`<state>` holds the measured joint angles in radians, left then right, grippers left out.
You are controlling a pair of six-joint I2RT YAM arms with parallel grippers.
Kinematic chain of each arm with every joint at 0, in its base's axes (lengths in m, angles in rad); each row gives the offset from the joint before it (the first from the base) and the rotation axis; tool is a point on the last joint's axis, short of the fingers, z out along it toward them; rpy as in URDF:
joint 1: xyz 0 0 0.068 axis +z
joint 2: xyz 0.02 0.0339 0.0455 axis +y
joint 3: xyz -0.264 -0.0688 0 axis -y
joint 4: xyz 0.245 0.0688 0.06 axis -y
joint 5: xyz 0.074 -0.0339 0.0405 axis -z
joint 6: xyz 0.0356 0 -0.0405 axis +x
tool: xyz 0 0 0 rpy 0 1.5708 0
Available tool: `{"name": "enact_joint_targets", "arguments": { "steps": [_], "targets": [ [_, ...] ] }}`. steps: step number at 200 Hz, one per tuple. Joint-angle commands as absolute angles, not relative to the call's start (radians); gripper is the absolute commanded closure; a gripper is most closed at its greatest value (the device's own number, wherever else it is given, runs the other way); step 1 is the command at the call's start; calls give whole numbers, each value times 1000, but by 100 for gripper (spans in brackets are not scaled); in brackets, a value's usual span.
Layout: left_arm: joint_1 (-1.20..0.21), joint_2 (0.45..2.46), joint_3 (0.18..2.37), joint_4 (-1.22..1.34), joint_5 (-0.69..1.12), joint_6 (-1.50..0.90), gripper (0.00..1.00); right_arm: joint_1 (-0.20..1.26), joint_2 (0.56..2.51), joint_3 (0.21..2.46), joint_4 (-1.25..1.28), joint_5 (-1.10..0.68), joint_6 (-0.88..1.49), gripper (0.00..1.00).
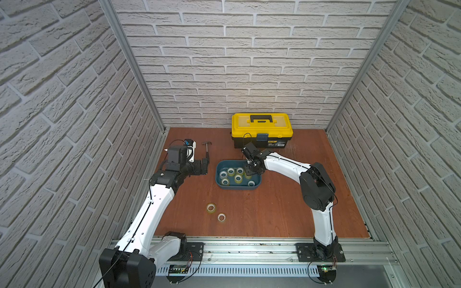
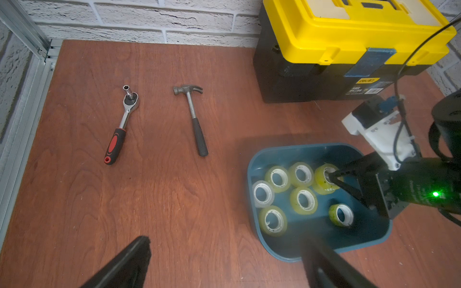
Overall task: Put the transparent tape into the storage box
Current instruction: Place the tape in the storage box, then pick up the tape at the center of the board.
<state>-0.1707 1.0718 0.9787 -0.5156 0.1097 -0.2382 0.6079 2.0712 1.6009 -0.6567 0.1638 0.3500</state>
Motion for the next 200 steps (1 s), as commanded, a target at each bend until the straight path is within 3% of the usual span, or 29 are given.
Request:
{"name": "enact_joint_targets", "arguments": {
  "steps": [1,77,126,200],
  "targets": [
    [-176,1071,978,-492,106,-229,2,603,1996,1621,-660,172,341,59],
    [-118,1110,984,-489,149,-278,2,634,1680,1422,-544,-16,416,63],
    [-66,1160,1000,-501,175,-294,2,780,1529,1201,-412,-54,516,66],
    [-64,1146,991,-505,133,-288,2,1002,1626,1086,-324,-60,555,67]
  ]
}}
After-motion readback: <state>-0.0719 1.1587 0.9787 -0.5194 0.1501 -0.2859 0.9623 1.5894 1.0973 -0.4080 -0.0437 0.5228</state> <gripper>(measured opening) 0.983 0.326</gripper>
